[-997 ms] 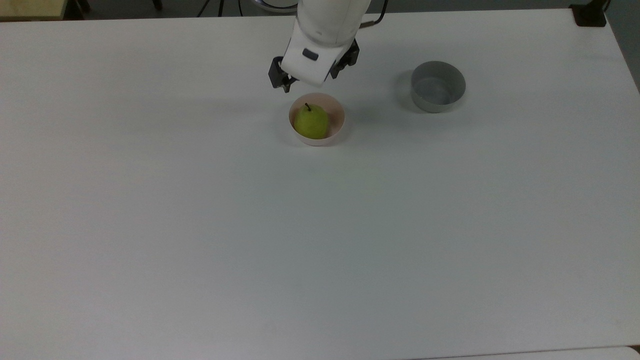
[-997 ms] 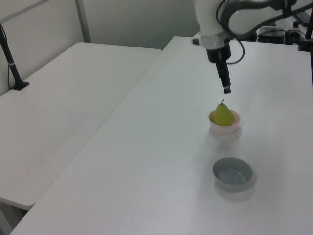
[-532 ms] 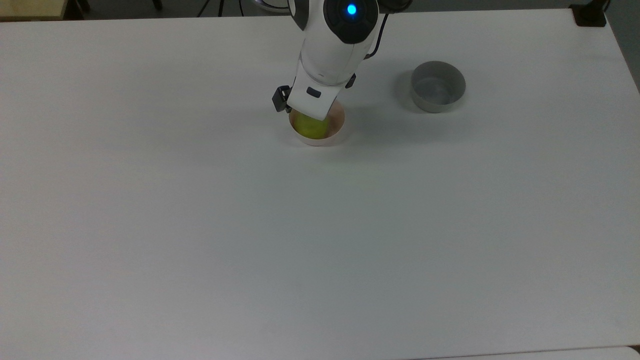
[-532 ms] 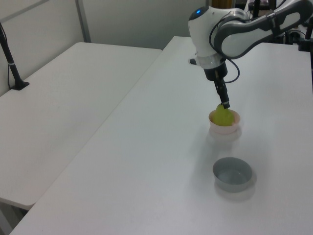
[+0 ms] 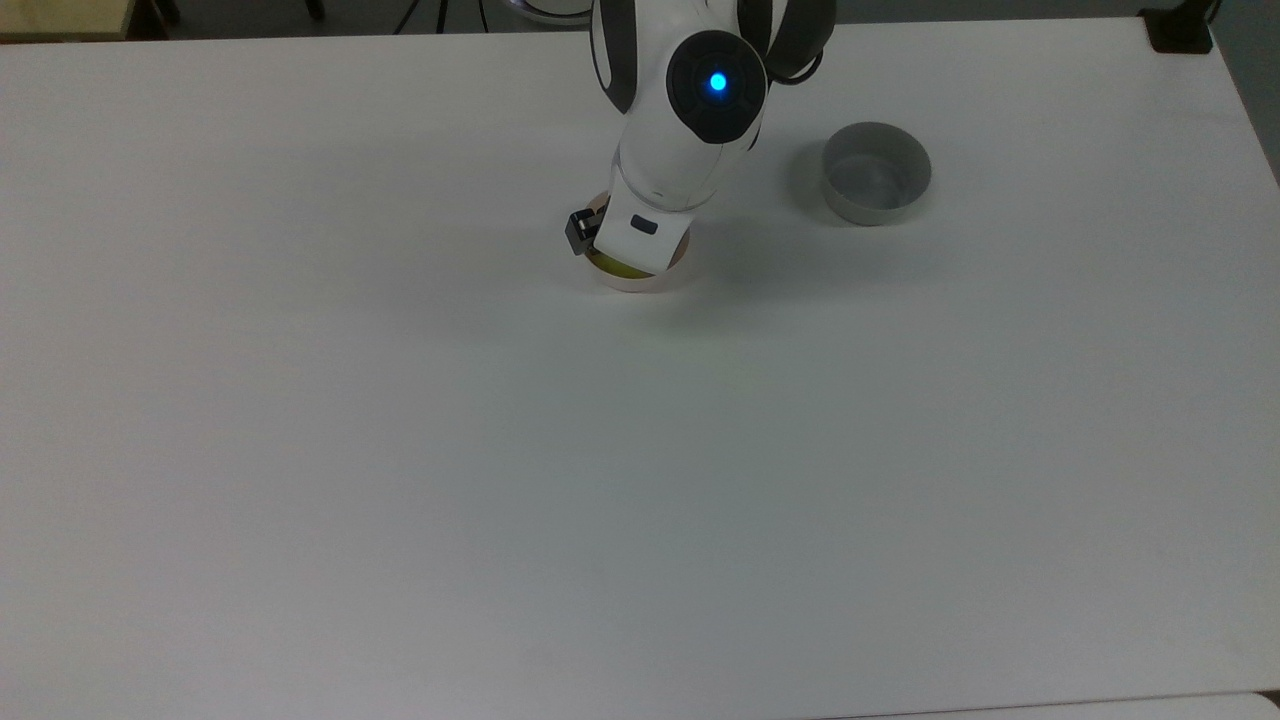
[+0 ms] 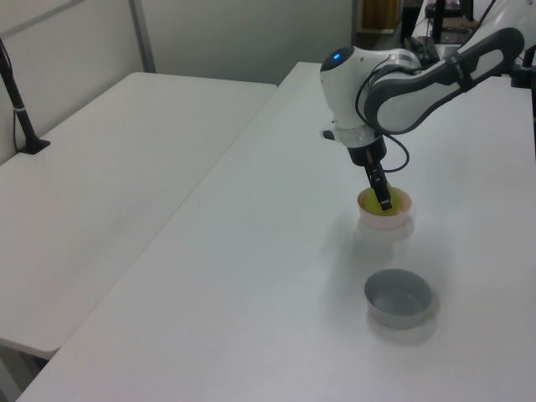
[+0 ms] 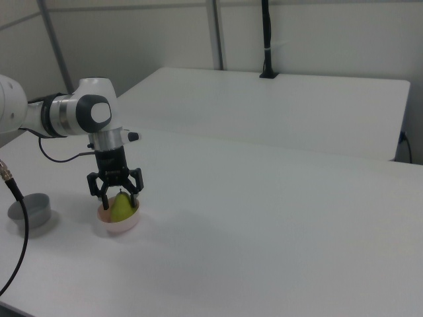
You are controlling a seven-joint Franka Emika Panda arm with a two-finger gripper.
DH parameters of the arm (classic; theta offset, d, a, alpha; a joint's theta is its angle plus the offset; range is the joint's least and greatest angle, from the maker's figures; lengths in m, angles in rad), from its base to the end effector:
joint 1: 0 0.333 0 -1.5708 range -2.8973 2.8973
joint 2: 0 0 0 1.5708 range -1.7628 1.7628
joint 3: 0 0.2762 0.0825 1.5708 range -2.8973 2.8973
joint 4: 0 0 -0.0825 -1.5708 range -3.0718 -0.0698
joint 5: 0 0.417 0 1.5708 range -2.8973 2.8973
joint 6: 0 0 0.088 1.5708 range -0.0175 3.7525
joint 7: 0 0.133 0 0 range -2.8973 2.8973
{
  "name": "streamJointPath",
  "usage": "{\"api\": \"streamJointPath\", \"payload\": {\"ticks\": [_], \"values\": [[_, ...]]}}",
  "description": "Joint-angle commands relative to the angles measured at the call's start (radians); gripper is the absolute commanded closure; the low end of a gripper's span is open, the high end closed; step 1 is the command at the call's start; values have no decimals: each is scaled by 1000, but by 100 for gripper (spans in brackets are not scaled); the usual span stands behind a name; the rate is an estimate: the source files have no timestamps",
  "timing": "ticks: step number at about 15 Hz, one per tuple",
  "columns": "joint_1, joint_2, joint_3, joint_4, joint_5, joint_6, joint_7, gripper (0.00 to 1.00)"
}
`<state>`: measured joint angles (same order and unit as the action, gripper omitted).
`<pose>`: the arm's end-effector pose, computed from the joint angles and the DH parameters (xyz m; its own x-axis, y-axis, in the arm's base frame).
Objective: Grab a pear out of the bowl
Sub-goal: 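Lower the gripper around the pear and close on it, then lift the pear up out of the pink bowl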
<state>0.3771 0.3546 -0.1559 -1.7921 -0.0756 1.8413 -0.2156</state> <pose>0.5989 0.1283 0.2554 0.8497 0.4218 -0.3164 0.4592 -0.8869 0.0507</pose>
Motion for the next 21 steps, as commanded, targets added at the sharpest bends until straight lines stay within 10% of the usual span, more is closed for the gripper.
{"api": "streamJointPath", "payload": {"ticks": [1, 8, 21], "values": [[14, -11, -13, -33, -10, 29, -22, 19], [14, -8, -11, -36, -26, 29, -42, 60], [-13, -170, -19, 59, 42, -174, -128, 68]]}}
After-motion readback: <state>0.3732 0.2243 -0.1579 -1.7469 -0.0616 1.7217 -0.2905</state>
